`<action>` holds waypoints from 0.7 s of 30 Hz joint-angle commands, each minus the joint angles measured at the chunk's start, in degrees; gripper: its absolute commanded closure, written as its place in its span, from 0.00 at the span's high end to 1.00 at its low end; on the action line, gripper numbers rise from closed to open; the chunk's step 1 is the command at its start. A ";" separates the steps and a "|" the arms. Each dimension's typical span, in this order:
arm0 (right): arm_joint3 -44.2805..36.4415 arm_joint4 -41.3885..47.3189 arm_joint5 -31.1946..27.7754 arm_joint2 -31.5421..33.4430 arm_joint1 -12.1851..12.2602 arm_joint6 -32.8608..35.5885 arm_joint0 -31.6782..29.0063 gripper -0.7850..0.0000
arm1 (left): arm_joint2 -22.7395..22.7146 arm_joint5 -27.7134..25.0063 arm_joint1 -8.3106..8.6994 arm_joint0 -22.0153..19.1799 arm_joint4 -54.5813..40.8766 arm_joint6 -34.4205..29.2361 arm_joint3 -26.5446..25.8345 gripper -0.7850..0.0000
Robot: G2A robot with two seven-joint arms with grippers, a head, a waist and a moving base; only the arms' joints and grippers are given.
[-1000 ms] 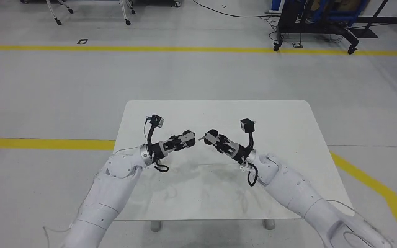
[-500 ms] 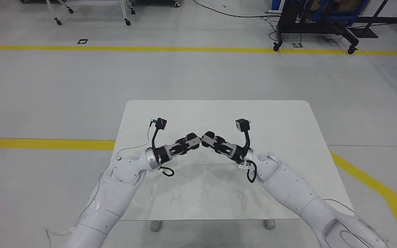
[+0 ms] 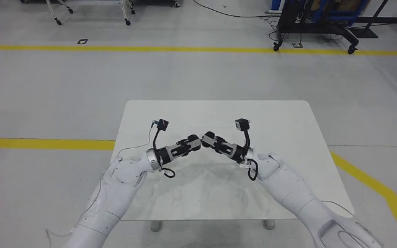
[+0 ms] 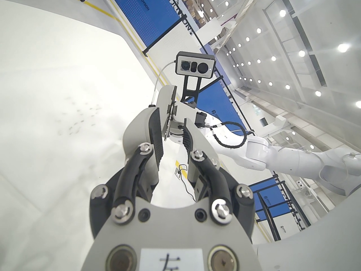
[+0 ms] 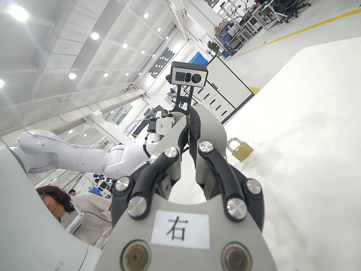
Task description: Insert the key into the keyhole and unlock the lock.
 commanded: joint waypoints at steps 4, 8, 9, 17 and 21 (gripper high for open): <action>0.65 1.07 0.00 1.84 -0.79 2.86 -0.37 0.00 | 0.17 0.11 0.05 0.11 0.58 0.51 -0.16 0.00; 0.69 2.90 0.00 3.30 -1.41 5.52 -0.99 1.00 | 0.23 0.35 0.09 0.12 0.77 0.76 -0.20 0.00; 0.68 3.27 0.00 3.49 -1.46 5.71 -1.04 1.00 | 0.15 0.40 0.11 0.12 0.97 1.00 -0.22 0.00; 0.68 3.27 0.00 3.49 -1.46 5.71 -1.04 1.00 | -4.30 4.52 1.54 2.78 -2.21 -2.88 -5.68 0.00; 0.55 2.27 0.53 3.71 -1.37 5.59 -0.94 1.00 | -7.63 9.32 2.95 3.95 -2.84 -11.22 -9.12 0.00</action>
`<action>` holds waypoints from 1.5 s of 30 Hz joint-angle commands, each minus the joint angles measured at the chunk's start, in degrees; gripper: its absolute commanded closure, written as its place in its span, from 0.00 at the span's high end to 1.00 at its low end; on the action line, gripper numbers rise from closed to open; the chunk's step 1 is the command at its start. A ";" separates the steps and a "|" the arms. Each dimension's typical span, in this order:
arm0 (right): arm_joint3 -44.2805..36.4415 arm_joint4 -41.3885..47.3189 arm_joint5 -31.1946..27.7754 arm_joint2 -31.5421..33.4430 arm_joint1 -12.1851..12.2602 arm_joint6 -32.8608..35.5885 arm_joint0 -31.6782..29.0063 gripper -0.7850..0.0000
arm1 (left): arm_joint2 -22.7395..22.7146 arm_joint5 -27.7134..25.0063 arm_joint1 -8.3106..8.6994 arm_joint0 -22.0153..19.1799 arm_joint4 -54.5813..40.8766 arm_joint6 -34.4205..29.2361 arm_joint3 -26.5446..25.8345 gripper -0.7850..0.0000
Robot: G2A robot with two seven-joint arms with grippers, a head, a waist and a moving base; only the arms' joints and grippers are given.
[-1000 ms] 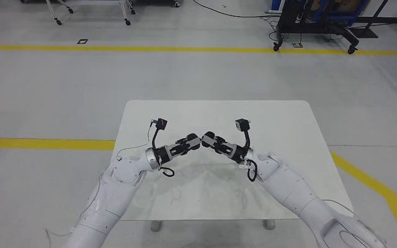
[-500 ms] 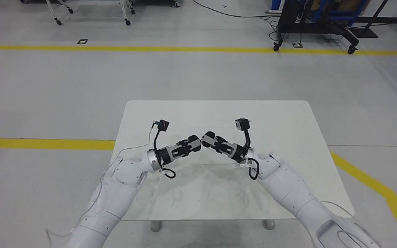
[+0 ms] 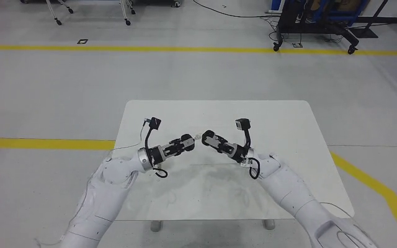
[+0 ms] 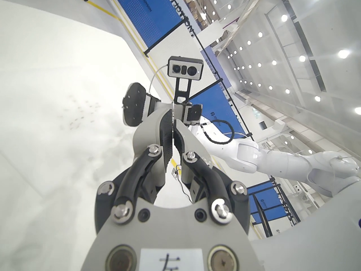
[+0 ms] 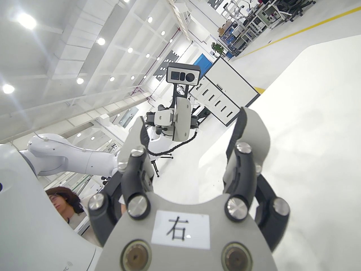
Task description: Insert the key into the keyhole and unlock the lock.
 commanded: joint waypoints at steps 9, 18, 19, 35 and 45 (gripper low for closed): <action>-6.55 -9.22 8.82 3.34 3.66 16.13 -0.59 0.87 | -1.85 2.46 2.16 0.34 4.49 -16.11 -3.72 0.00; -7.96 -0.70 11.73 2.35 4.06 25.40 -0.85 0.44 | 0.33 2.09 2.40 0.27 4.46 -16.25 -3.73 0.00; -7.63 -0.10 11.61 2.05 3.95 25.80 -0.65 0.42 | 0.39 2.00 2.45 0.13 4.13 -16.45 -3.69 0.00; -7.05 5.13 10.75 -1.75 3.57 27.11 1.16 0.23 | 1.59 1.95 3.10 -0.89 3.27 -15.91 -2.94 0.00; -6.92 6.51 9.64 -3.90 4.02 26.01 1.79 0.00 | 1.81 1.60 3.53 -1.45 3.03 -15.25 -2.46 0.00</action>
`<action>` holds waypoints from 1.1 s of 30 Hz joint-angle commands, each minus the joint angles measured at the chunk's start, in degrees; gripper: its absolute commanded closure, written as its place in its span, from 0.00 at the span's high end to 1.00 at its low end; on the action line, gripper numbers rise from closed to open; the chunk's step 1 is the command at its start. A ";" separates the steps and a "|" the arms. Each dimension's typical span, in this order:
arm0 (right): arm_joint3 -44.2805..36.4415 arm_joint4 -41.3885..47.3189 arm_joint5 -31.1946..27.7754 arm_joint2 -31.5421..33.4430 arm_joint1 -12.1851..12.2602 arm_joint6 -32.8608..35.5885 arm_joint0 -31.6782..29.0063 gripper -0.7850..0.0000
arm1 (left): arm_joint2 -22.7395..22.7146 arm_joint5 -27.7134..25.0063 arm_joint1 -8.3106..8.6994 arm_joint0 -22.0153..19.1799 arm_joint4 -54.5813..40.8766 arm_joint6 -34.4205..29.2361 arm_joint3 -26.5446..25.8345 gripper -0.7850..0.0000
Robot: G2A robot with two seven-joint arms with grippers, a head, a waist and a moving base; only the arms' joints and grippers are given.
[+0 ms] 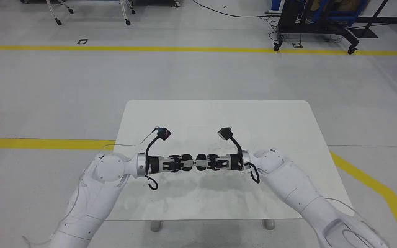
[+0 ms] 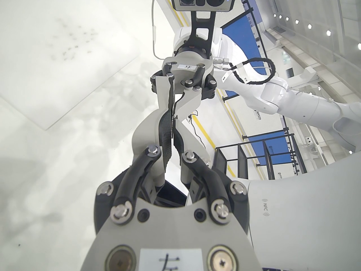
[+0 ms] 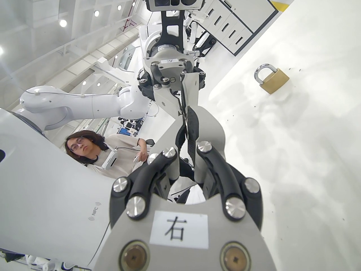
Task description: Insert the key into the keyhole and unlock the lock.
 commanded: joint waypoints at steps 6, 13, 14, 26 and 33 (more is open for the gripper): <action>-0.52 0.40 -1.56 -0.55 0.90 -1.56 0.01 0.00 | -0.12 0.45 0.27 -0.12 1.64 2.77 0.03 1.00; 0.60 -2.31 -9.33 5.41 3.89 -9.33 -2.03 0.00 | -5.72 -0.63 1.39 1.88 1.78 7.19 -1.68 1.00; 0.39 -3.12 -9.89 7.21 4.46 -10.60 -2.62 0.00 | -6.87 -0.52 1.65 2.73 3.47 8.48 -2.58 1.00; -4.28 -4.88 -9.89 13.76 6.06 -14.53 -7.00 0.00 | -11.05 0.44 2.46 7.59 3.63 11.44 -6.91 1.00; -4.28 -4.88 -9.89 13.76 6.06 -14.53 -7.00 0.00 | -14.17 6.13 3.66 16.09 36.96 22.76 -18.95 1.00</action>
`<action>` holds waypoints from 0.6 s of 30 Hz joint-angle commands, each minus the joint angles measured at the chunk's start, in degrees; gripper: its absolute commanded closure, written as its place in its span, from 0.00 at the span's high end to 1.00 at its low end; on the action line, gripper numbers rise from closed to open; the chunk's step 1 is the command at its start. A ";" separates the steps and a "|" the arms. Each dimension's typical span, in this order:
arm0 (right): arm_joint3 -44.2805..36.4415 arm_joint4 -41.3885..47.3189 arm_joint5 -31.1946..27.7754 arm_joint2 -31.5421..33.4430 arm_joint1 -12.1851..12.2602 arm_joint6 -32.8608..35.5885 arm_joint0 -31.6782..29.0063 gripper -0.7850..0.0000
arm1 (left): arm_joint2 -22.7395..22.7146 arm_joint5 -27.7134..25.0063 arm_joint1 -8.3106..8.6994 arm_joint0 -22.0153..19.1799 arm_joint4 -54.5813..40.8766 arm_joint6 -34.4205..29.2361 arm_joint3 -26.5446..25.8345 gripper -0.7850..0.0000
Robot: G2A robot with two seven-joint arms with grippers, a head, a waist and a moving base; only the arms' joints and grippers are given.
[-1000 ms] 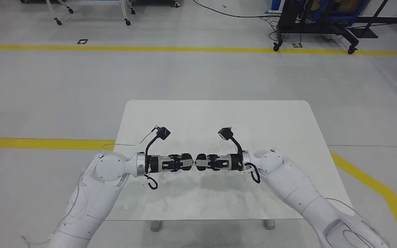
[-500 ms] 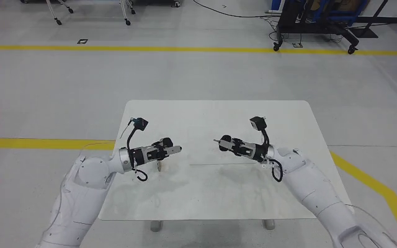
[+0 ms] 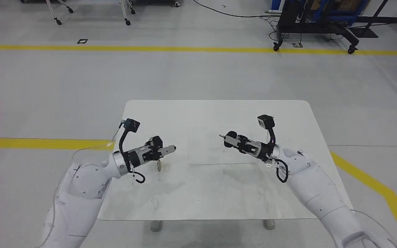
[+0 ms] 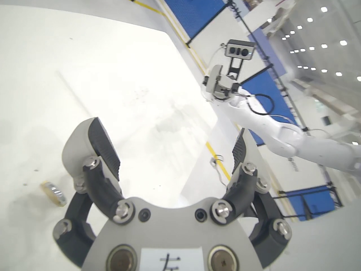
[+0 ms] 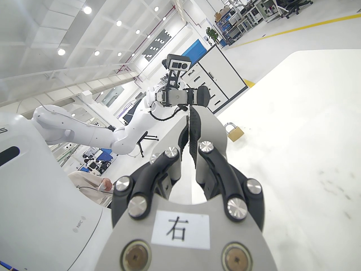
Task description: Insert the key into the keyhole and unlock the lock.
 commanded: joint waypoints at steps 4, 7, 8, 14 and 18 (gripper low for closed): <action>0.00 0.00 0.00 0.00 0.00 0.00 0.00 0.00 | -1.30 7.48 1.06 12.83 37.35 4.31 -13.51 1.00; 0.00 0.00 0.00 0.00 0.00 0.00 0.00 0.00 | 0.79 9.99 1.17 16.05 45.35 2.86 -15.21 1.00; 0.00 0.00 0.00 0.00 0.00 0.00 0.00 0.00 | 1.76 10.23 1.11 15.98 46.49 2.64 -14.79 1.00; 0.00 0.00 0.00 0.00 0.00 0.00 0.00 0.00 | 7.72 15.79 0.08 10.23 50.91 1.61 -8.49 0.94; 0.00 0.00 0.00 0.00 0.00 0.00 0.00 0.00 | 10.76 17.73 -0.61 6.56 51.74 0.07 -5.77 0.78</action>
